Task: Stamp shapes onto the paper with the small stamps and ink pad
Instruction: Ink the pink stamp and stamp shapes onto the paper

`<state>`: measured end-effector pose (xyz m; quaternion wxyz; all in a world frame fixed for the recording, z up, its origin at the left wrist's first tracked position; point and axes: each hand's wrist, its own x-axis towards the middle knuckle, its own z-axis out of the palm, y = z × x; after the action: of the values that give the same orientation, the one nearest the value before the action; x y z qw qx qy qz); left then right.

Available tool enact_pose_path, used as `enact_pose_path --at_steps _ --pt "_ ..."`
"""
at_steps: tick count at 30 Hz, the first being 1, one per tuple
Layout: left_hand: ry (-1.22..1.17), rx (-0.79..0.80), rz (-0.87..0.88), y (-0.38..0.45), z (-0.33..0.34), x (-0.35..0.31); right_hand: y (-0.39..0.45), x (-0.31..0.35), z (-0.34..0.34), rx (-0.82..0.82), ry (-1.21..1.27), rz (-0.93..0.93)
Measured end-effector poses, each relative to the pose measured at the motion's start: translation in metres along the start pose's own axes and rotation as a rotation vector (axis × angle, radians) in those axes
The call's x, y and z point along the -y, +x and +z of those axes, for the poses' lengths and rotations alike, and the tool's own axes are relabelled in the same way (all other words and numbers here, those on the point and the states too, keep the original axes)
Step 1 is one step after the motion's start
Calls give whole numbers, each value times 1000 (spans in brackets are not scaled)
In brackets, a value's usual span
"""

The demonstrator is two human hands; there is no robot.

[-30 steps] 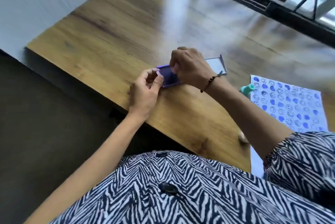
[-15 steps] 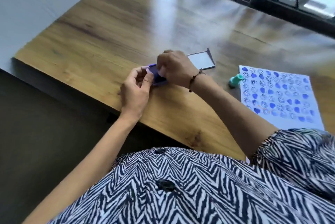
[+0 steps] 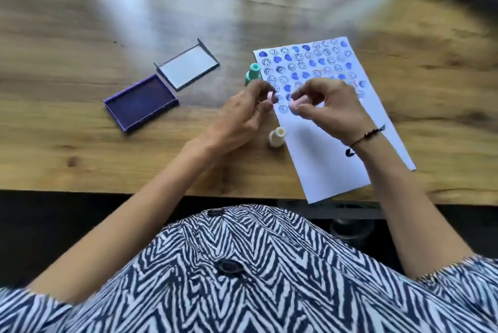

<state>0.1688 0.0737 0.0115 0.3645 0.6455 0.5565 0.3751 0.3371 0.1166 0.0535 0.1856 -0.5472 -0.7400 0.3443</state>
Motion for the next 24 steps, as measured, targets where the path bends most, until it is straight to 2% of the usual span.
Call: enact_pose_path --at_steps 8,18,24 --pt "142 19 37 1 5 14 -6 -9 20 -72 -298 -144" --pt "144 -6 85 1 6 19 -7 -4 37 -94 -673 -178" --pt "143 -18 98 3 7 19 -3 1 36 -71 -697 -245"
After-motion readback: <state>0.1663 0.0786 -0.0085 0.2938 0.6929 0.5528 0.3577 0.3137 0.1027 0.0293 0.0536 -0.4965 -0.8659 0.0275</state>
